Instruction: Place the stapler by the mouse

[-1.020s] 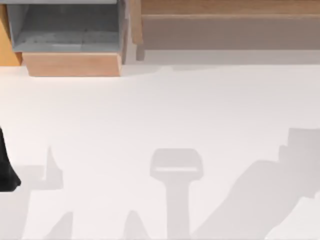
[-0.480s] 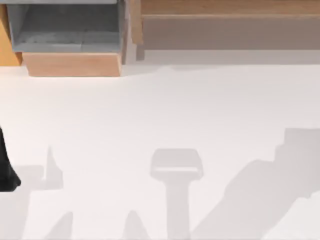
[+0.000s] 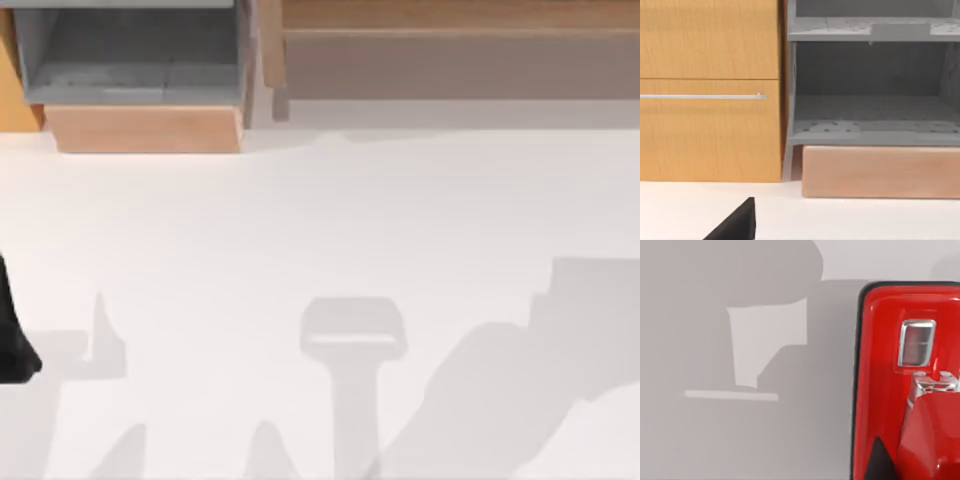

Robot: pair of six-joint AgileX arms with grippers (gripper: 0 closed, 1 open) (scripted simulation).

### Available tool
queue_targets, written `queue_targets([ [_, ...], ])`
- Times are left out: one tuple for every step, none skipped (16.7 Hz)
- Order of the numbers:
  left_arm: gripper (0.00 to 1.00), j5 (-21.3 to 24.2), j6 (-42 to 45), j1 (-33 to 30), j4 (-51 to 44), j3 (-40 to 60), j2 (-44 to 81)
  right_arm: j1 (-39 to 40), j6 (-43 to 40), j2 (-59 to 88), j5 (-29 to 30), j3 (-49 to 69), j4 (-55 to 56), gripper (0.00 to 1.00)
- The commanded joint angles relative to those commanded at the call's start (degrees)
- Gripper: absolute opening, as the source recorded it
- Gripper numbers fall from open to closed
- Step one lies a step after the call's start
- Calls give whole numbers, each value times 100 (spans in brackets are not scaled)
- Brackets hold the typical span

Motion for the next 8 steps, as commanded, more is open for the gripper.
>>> queue_targets([
  [100,0,0,0,0,0,0,0,0,0,0,0,0,0],
  [100,0,0,0,0,0,0,-13,0,-51,-1,54,-6,0],
  [100,0,0,0,0,0,0,-38,-2,-105,-3,148,-17,0],
  [100,0,0,0,0,0,0,-71,-9,-140,-5,268,-36,0],
  [100,0,0,0,0,0,0,-111,-21,-151,-7,408,-63,0],
  [100,0,0,0,0,0,0,-156,-40,-136,-8,563,-103,0],
  [100,0,0,0,0,0,0,-205,-66,-95,-8,731,-157,0],
  [100,0,0,0,0,0,0,-256,-100,-25,-7,910,-230,0],
])
